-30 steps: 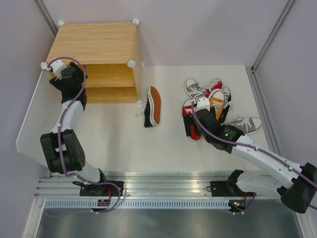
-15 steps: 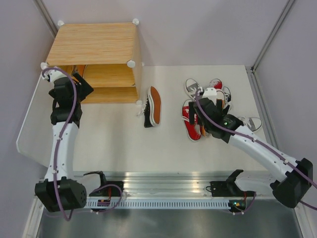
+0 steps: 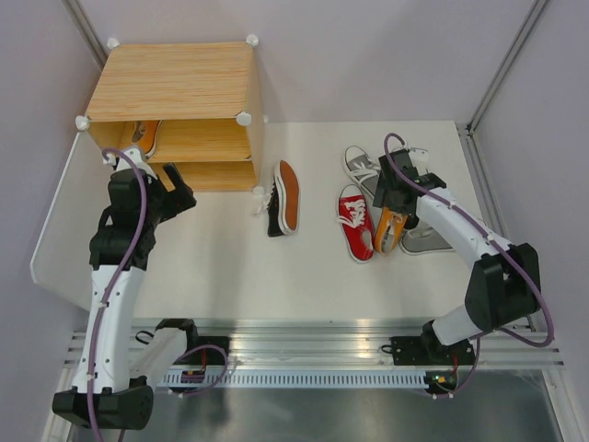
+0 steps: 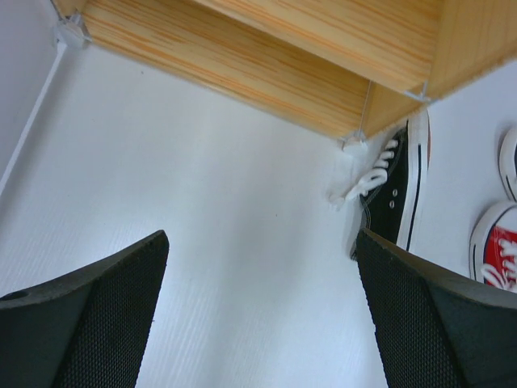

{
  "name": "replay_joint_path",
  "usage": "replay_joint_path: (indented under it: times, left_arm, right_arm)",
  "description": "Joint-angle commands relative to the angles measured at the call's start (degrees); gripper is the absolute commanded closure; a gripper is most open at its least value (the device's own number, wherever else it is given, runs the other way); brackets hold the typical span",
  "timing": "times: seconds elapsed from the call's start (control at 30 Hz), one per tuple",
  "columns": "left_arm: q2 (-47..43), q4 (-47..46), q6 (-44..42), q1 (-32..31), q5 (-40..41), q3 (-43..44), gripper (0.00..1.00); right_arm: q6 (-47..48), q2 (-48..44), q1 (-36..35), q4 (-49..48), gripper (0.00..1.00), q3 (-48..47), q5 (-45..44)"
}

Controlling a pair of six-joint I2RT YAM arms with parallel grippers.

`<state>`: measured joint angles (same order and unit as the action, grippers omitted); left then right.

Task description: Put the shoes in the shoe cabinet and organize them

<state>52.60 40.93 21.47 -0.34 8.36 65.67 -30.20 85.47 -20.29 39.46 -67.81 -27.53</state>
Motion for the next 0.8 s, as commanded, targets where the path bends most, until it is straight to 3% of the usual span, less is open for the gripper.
replay_joint_path:
  times: [0.0,0.17,0.27,0.33,0.37,0.43,0.47,0.57,0.77]
  left_arm:
    - [-2.76,6.00,-4.07,-2.03,-2.65,0.16,0.00]
    - [-5.22,7.85,-5.39,-3.97,-1.07,2.26,0.00]
    - [-5.58,8.20,-5.74,-4.84,-1.15,4.20,0.00]
    - [-5.31,8.20,-5.92,-5.37,-1.77,5.43,0.00]
    - [-5.05,8.20,-5.92,-5.37,-2.03,5.78,0.00]
    - [-4.53,8.20,-5.83,-5.64,-2.38,6.66,0.00]
    - [-4.26,8.20,-5.92,-5.81,-2.38,7.45,0.00]
    - [-3.12,8.29,-6.09,-6.16,-1.60,8.68,0.00]
    - [-0.75,8.20,-5.83,-6.34,-0.19,11.67,0.00]
  right_arm:
    - [-3.46,2.23,2.54,-0.78,0.08,-2.68,2.92]
    - [-3.12,4.53,6.13,-5.62,0.14,-1.01,6.95]
    - [-1.89,5.05,7.37,-7.03,0.24,-0.04,7.58]
    - [-1.27,4.88,7.64,-7.73,0.39,0.66,7.58]
    - [-0.75,4.88,7.72,-7.82,0.54,0.66,7.75]
    - [-0.48,4.71,7.73,-7.65,0.67,0.58,9.07]
    - [-0.48,4.27,7.81,-7.21,0.81,0.49,9.42]
    - [-0.22,2.61,7.73,-6.25,0.99,0.40,10.04]
    - [-0.04,-1.27,7.46,-1.68,0.99,-2.58,13.81]
